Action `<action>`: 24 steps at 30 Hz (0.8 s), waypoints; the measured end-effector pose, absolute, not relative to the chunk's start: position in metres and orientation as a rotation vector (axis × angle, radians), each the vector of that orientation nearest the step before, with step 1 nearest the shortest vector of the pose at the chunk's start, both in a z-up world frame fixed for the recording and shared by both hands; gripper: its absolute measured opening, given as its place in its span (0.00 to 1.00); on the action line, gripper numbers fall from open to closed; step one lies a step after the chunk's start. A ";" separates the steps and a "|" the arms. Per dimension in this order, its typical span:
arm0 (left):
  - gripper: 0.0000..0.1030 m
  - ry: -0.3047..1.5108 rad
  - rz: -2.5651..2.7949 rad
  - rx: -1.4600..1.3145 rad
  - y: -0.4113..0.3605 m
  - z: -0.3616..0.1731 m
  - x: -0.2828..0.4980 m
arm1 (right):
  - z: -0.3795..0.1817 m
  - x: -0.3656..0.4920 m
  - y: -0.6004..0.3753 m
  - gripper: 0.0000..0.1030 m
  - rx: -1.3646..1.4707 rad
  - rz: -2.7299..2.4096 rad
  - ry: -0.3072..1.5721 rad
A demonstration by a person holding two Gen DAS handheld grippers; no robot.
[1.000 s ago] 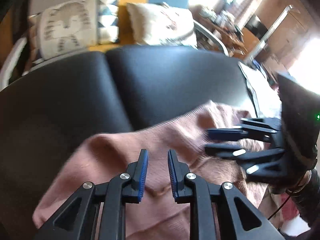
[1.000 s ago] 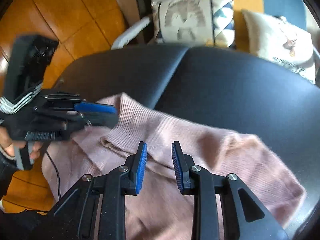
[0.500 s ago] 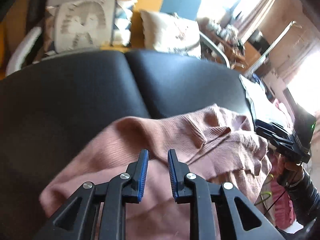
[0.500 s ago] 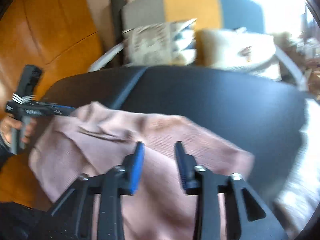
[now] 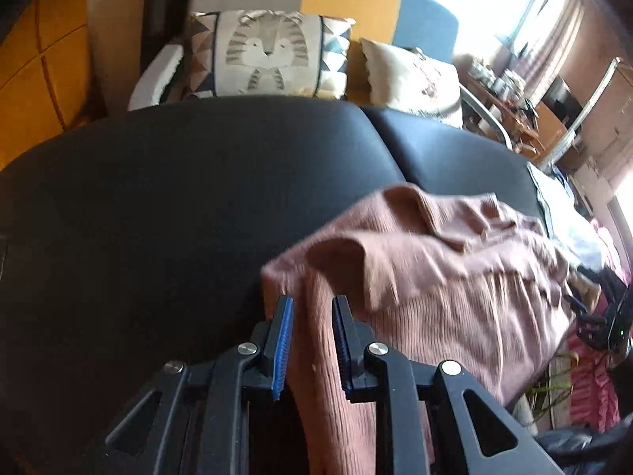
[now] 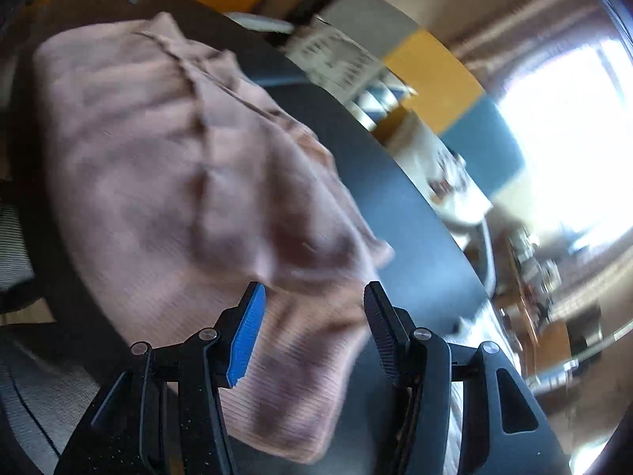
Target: Fold clothes
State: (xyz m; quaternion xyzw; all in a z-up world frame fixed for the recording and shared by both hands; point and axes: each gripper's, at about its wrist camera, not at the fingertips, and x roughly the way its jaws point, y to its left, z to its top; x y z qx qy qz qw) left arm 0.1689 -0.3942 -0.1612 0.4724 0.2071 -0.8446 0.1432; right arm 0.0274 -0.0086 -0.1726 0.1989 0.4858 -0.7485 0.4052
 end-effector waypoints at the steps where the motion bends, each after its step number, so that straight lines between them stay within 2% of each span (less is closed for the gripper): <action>1: 0.19 0.581 -2.449 1.384 -0.390 -0.163 0.169 | -0.174 0.030 -0.011 0.54 0.493 -1.873 1.234; 6: 0.19 0.380 -2.481 1.438 -0.376 -0.169 0.169 | -0.183 0.037 -0.024 0.59 0.456 -1.814 1.280; 9: 0.19 0.158 -2.503 1.468 -0.369 -0.172 0.165 | -0.182 0.032 -0.021 0.69 0.470 -1.845 1.255; 13: 0.19 0.030 -2.574 1.486 -0.369 -0.167 0.149 | -0.180 0.026 -0.019 0.79 0.492 -1.880 1.215; 24: 0.20 -0.098 -2.686 1.726 -0.382 -0.187 0.105 | -0.184 0.021 -0.020 0.79 0.549 -1.873 1.188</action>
